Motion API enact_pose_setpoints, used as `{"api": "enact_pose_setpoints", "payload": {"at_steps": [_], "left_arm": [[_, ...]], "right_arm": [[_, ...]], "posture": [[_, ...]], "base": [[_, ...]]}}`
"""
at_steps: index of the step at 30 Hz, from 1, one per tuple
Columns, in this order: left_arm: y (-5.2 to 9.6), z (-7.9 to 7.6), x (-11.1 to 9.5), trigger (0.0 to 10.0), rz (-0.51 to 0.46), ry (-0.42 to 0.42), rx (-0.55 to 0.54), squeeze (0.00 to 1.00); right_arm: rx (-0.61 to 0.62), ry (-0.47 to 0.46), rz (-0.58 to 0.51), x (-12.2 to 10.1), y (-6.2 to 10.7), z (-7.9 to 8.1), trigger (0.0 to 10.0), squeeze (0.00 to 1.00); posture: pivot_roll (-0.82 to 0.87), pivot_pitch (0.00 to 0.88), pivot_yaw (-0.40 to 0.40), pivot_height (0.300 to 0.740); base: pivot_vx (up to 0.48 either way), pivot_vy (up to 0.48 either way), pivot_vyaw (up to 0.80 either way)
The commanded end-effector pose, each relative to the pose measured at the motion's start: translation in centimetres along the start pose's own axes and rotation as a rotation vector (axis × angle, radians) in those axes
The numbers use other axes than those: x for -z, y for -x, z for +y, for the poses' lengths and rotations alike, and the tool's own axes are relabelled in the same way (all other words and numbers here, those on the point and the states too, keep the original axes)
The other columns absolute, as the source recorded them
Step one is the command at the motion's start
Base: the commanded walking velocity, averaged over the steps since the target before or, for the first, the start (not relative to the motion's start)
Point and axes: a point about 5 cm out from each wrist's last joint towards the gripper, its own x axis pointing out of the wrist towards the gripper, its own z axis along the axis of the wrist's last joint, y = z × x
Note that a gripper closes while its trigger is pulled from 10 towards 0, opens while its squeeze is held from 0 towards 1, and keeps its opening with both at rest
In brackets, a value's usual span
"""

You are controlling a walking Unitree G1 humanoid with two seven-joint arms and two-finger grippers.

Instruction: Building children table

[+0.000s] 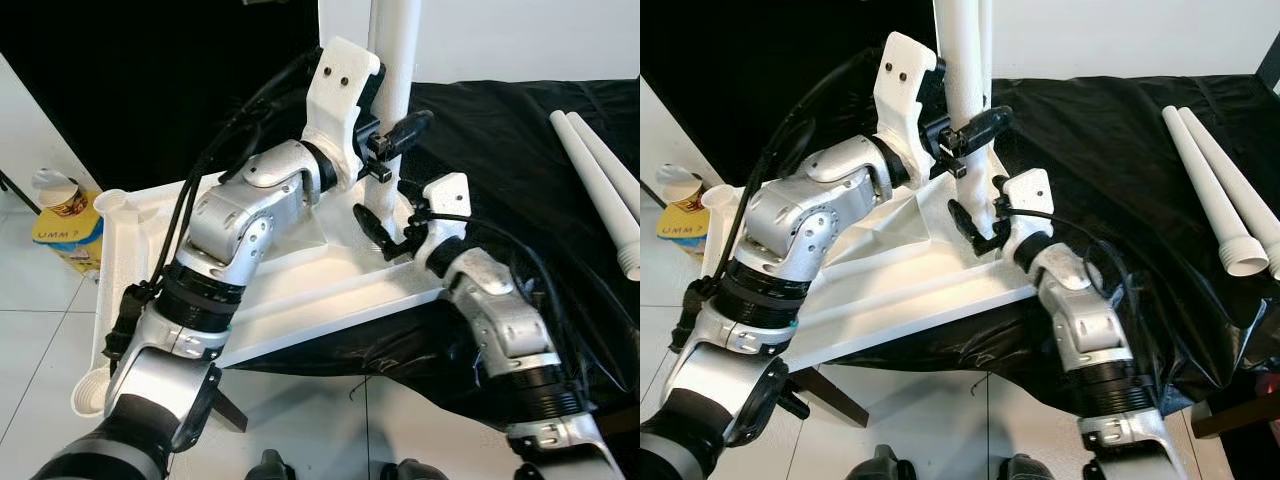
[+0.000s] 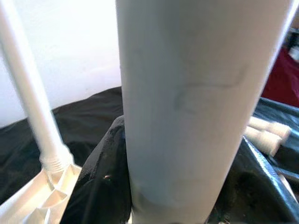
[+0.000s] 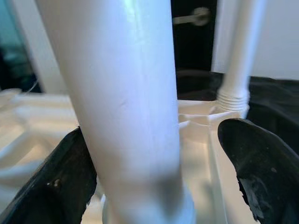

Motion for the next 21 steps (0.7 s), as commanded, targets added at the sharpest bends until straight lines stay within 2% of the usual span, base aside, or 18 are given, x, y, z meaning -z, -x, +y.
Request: {"api": "enact_pose_setpoints", "payload": {"at_steps": [1,6,9,13,15,19,21], "left_arm": [[-0.4,0.4,-0.8,10.0,-0.019,0.007,-0.067,0.0],[-1.0,0.4,-1.2,10.0,-0.044,0.031,-0.12,0.0],[-1.5,0.2,-1.5,10.0,-0.054,0.051,-0.148,0.0],[-1.7,0.1,-1.6,10.0,-0.058,0.059,-0.16,0.0],[-1.9,0.1,-1.6,10.0,-0.062,0.077,-0.179,0.0],[-2.0,0.2,-1.6,10.0,-0.063,0.075,-0.19,0.0],[-2.1,0.1,-1.6,10.0,-0.064,0.081,-0.205,0.0]], "right_arm": [[0.068,0.007,-0.03,-0.3,-0.5,0.2,10.0,0.0],[0.158,-0.014,-0.046,-0.3,-1.1,0.9,10.0,0.0],[0.205,0.009,-0.049,-0.3,-1.7,1.3,10.0,0.0],[0.216,0.028,-0.051,-0.3,-1.9,1.5,10.0,0.0],[0.23,0.068,-0.051,-0.4,-2.4,1.6,10.0,0.0],[0.233,0.064,-0.053,-0.5,-2.6,1.8,10.0,0.0],[0.213,0.066,-0.059,-0.6,-2.9,2.4,10.0,0.0]], "posture": [[0.02,0.047,0.027,0.74],[0.02,0.053,0.023,0.74],[0.03,0.059,0.019,0.74],[0.03,0.062,0.019,0.74],[0.04,0.064,0.02,0.74],[0.04,0.066,0.022,0.74],[0.04,0.067,0.027,0.74]], "base": [[0.0,0.0,0.0],[0.0,0.0,0.0],[0.0,0.0,0.0],[0.0,0.0,0.0],[0.0,0.0,0.0],[0.0,0.0,0.0],[0.0,0.0,0.0]]}}
